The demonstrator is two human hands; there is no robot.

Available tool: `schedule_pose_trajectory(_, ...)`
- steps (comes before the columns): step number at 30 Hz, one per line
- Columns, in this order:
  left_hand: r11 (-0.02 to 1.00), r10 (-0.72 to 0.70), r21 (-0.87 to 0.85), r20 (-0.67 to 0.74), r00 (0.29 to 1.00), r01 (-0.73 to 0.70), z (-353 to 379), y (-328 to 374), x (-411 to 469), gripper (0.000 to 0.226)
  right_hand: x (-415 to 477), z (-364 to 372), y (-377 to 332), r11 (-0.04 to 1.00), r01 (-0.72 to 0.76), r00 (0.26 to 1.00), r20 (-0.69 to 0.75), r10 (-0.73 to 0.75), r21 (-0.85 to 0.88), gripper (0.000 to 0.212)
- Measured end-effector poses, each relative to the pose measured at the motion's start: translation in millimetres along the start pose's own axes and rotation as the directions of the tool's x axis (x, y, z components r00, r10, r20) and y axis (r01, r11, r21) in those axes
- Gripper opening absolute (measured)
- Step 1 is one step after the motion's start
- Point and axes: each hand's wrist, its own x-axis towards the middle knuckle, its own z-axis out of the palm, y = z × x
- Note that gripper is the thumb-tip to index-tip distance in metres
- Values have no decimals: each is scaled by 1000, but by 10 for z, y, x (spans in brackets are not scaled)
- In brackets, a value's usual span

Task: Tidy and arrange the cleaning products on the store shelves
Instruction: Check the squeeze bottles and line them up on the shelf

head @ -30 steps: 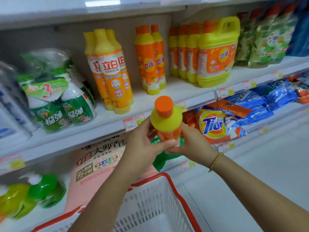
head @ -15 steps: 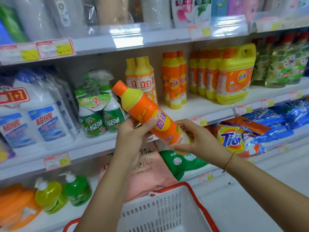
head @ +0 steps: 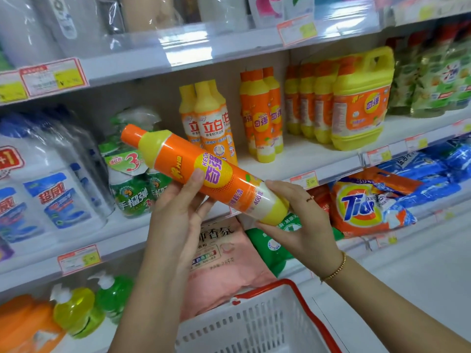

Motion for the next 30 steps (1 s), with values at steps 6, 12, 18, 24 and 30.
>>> schedule_pose_trajectory(6, 995, -1, -97, 143, 990, 15, -16, -112, -7, 69, 15, -61, -218, 656, -454, 885, 219, 411, 603, 57)
schedule_pose_trajectory(12, 992, -1, -121, 239, 971, 31, 0, -202, -3, 71, 19, -71, -195, -300, -690, 588, 752, 298, 659, 65)
schedule_pose_trajectory(18, 996, 58, -68, 3, 998, -58, 91, -200, -38, 44, 44, -135, -250, 662, -564, 818, 444, 366, 493, 65)
schedule_pose_trajectory(24, 995, 28, -99, -70, 997, -35, 235, -263, -153, 53, -19, 10, -265, 993, -39, 999, -24, 36, -114, 64)
schedule_pose_trajectory(30, 997, 52, 52, -21, 998, -51, 95, -288, -121, 53, 40, -104, -319, 982, -189, 982, 17, 189, 11, 53)
